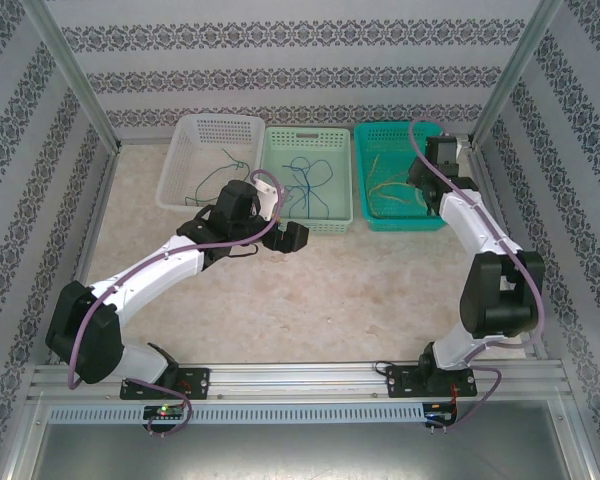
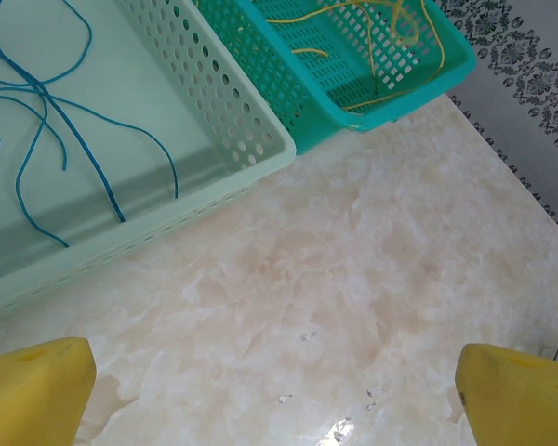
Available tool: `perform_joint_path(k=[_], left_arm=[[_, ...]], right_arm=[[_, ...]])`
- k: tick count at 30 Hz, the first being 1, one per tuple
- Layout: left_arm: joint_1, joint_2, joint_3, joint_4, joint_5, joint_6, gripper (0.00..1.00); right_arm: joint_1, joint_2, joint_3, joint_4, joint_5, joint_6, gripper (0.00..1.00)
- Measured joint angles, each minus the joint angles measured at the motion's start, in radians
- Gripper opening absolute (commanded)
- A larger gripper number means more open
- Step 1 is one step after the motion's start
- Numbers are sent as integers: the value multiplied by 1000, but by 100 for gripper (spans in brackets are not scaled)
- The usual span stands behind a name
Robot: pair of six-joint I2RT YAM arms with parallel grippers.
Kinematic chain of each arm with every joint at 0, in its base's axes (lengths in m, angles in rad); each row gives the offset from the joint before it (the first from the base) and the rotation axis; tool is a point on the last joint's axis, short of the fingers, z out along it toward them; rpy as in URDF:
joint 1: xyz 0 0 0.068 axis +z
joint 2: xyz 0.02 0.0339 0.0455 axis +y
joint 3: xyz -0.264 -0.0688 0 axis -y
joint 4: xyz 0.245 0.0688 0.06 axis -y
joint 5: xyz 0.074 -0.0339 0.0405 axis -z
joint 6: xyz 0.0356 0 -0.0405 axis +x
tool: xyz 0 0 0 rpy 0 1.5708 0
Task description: Untangle the cables
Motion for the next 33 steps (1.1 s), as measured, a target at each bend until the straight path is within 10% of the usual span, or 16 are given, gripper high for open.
perform_joint_path(k=[11,19,33], left_arm=[[0,0,0,-16,0,3,99],[0,1,-5,-16,-39,4,100],[152,-257,-282,-2,-566,47,99]], right_arm=[[-4,85,83,-214,-87,-60,74],[14,-149,-75,-108,-129,-115,98],[193,-385,-770,581,80,-319,98]])
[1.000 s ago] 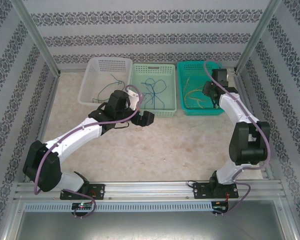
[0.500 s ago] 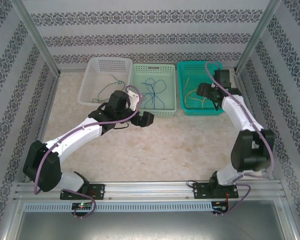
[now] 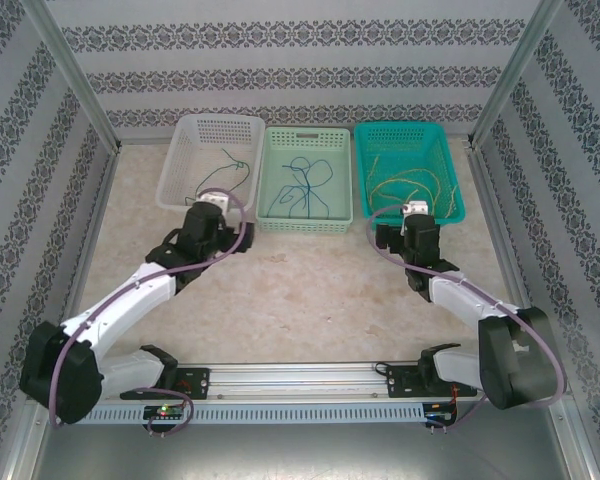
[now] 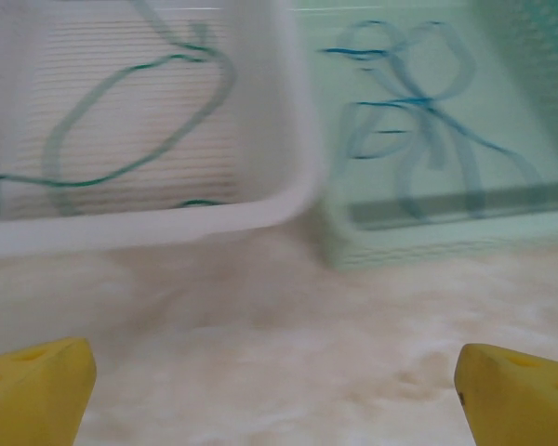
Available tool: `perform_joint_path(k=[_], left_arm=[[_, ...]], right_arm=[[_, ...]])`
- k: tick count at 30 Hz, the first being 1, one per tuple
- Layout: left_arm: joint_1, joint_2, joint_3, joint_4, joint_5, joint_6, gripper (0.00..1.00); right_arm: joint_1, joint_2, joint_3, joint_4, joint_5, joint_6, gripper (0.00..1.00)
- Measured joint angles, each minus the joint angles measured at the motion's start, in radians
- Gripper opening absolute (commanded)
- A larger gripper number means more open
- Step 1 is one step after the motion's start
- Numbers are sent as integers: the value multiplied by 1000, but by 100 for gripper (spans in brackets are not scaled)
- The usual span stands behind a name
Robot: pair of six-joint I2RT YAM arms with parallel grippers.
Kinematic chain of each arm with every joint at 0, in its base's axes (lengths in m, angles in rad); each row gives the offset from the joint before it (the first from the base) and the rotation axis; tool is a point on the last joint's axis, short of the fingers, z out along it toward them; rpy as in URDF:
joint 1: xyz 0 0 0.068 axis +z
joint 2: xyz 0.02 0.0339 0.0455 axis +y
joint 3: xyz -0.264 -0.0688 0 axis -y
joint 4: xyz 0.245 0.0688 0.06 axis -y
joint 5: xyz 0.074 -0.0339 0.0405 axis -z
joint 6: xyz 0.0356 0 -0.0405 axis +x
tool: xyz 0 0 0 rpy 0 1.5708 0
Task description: Untangle the cables
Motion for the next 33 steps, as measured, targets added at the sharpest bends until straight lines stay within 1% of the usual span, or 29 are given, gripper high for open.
perform_joint_path(k=[2,6,10,14,17,22,25,28,30,33], left_arm=[[43,-36,-42,6,-43,19,99],[98,-71,-90,42,-111,66,99],[171,-63,-101,69,-188,87,99],[217,-40,-101,96,-226,100,99],[230,-20,-101,129,-229,110,99],[259,15,-101,172,-225,110,99],[267,23,-107,194,-217,110,99],[272,23,-111,206,-211,114,99],[278,23,-117,222,-207,121,99],[293,23,-140,264,-186,138,99]], right_arm=[[0,16,0,82,21,-26,98],[-1,45,2,203,37,-63,98],[0,48,1,226,21,-85,98],[-1,-24,-61,256,17,-92,98],[-18,-60,-117,290,14,-93,98],[-43,-14,-182,331,14,-91,98],[-53,63,-159,358,10,-101,98],[-75,168,-119,425,-6,-109,98],[-117,218,-96,435,-43,-98,98],[-174,264,-103,515,-80,-79,98]])
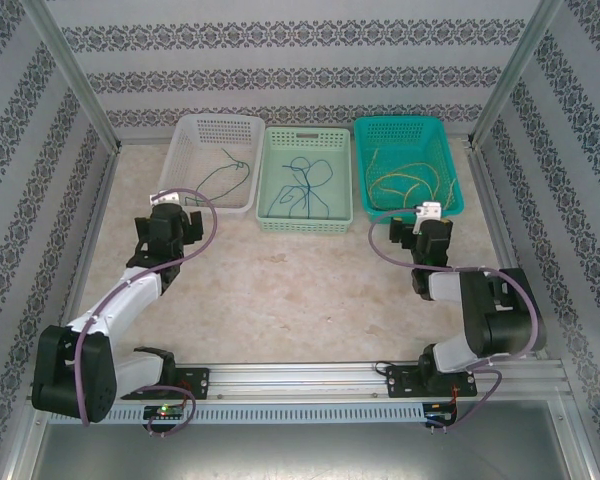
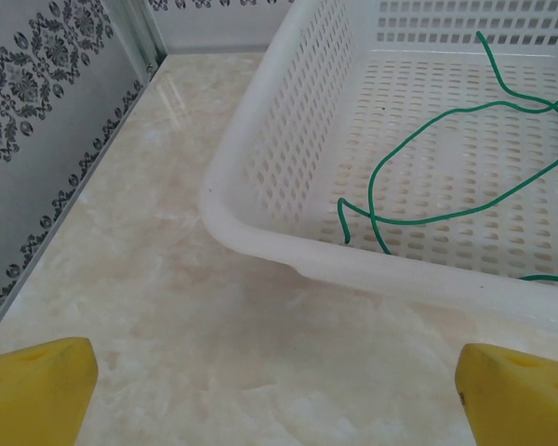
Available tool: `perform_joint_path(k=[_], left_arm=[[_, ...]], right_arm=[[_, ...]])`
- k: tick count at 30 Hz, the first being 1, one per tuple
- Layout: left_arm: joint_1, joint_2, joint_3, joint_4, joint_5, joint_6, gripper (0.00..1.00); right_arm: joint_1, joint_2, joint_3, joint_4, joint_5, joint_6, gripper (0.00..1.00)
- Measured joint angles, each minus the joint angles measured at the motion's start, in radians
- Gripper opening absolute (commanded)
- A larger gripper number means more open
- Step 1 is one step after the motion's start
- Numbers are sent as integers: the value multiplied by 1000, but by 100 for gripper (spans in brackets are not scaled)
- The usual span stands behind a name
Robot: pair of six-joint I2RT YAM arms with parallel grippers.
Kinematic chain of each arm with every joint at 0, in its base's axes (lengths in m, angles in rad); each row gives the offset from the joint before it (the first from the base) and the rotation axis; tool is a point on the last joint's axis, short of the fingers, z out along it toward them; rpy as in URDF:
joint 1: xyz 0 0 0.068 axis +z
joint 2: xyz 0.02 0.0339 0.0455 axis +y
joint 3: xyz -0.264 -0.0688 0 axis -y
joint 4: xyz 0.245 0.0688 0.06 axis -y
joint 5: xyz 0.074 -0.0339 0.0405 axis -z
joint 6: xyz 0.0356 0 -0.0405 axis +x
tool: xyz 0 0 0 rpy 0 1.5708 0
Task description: Untangle the cables
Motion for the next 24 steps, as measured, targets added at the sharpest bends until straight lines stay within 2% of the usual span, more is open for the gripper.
perform_joint_path(k=[10,20,24], left_arm=[[53,44,-137,215,137,40,99],[87,341,-168,520,336,84,100],[129,381,-199,592,374,80,100]], right_arm=[[-5,4,0,26,-79,4,98],[-6,4,0,27,-83,4,98],[-5,4,0,27,-83,4,98]])
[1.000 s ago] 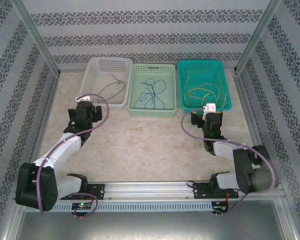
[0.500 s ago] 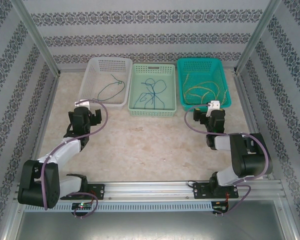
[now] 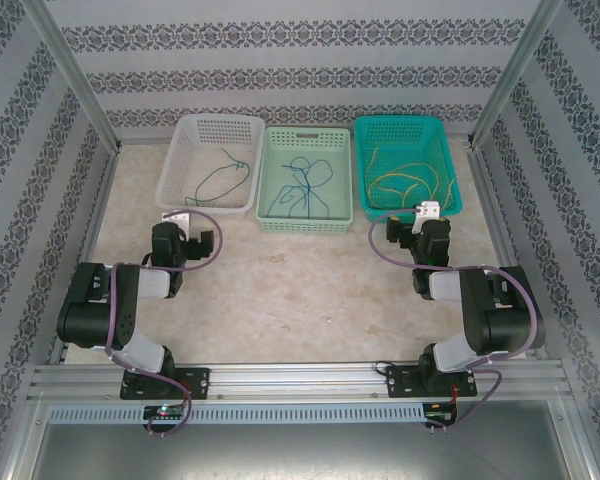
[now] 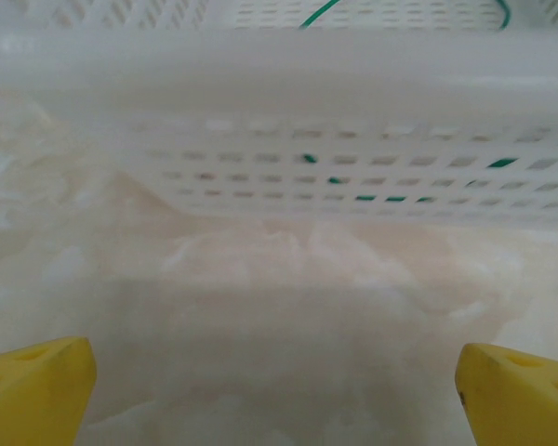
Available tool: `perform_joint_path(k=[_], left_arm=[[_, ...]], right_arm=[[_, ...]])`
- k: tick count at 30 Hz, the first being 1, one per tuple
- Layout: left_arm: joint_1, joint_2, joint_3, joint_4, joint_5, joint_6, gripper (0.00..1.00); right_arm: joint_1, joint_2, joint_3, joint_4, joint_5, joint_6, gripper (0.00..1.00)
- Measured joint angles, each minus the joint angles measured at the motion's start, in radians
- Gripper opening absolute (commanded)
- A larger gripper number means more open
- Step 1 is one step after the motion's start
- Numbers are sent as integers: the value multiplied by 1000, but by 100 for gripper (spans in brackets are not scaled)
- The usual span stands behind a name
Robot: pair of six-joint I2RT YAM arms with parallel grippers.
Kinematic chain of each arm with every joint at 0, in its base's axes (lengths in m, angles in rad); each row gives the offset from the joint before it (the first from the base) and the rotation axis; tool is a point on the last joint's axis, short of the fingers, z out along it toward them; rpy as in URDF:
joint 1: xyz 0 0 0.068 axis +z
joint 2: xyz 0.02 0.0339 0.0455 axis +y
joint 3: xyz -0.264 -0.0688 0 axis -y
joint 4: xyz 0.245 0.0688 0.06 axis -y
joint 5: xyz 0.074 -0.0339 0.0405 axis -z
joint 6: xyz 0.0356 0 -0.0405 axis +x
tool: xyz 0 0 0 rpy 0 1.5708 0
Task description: Untangle the cables
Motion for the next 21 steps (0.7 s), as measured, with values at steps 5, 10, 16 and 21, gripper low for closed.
perform_joint_path(k=[5,10,16,21], left_arm=[[3,0,-1,51,21,0,100],[3,0,-1,60,26,0,100],[3,0,-1,74,26,0,100],[3,0,-1,76,26,0,99]], right_arm=[[0,0,0,0,0,0,98],[0,0,0,0,0,0,98],[0,0,0,0,-1,0,98],[0,0,0,0,-2,0,98]])
